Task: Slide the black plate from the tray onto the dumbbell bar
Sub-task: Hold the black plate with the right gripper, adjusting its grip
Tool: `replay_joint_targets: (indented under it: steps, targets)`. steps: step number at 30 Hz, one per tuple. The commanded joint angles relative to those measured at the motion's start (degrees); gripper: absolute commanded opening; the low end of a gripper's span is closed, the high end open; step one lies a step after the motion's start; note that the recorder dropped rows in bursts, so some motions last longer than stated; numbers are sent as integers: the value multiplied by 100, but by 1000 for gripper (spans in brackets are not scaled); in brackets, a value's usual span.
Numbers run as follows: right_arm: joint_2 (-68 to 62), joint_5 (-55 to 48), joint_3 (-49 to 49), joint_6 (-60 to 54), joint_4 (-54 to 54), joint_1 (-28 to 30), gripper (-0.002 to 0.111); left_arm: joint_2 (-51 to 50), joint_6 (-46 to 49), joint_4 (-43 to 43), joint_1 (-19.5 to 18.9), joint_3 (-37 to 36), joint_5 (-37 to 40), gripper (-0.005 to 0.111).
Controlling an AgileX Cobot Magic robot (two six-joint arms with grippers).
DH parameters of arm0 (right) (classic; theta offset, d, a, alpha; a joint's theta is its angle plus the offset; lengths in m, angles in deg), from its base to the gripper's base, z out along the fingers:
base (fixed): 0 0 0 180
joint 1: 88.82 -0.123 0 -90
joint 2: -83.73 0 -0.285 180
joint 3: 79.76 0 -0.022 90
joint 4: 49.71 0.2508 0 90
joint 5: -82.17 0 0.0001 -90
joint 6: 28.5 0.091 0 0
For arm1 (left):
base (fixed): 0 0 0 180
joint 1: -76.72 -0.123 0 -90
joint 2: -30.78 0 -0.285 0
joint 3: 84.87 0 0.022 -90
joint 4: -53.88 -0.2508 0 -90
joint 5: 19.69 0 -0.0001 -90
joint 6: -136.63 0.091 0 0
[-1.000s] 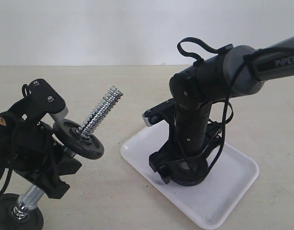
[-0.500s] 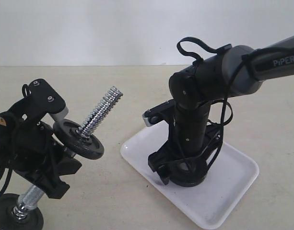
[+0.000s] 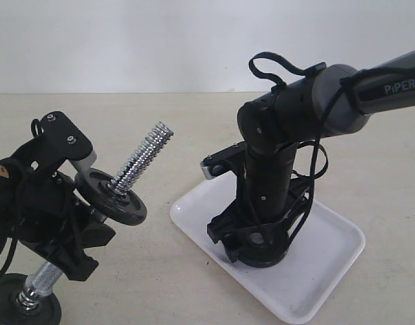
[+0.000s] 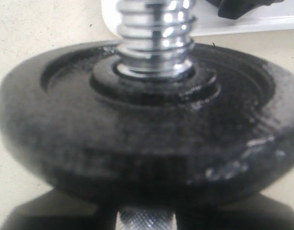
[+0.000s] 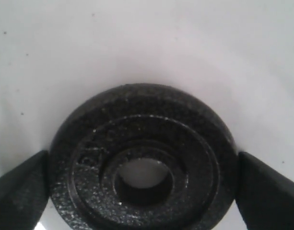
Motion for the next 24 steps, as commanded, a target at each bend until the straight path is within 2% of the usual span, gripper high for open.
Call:
replay_joint_targets:
  steps: [1, 3, 5, 10, 13, 14, 15, 24]
  targets:
    - [-495, -35, 235, -46, -305, 5, 45, 208, -4, 295, 6, 184, -491, 4]
    - [-495, -35, 235, -46, -305, 5, 36, 208, -4, 295, 6, 184, -477, 4]
    - [-495, -35, 235, -57, -305, 5, 32, 208, -4, 295, 6, 184, -477, 4]
    - [-495, 114, 235, -45, -305, 5, 31, 208, -4, 295, 6, 184, -477, 4]
    - [-495, 184, 235, -44, -305, 5, 16, 208, -4, 295, 6, 184, -477, 4]
    - [-495, 184, 235, -44, -305, 5, 5, 208, -4, 295, 6, 184, -477, 4]
    - [-495, 184, 235, -63, -305, 5, 0, 208, -4, 295, 6, 184, -477, 4]
    - [-305, 76, 235, -144, -305, 5, 0, 208, -4, 295, 6, 184, -499, 4]
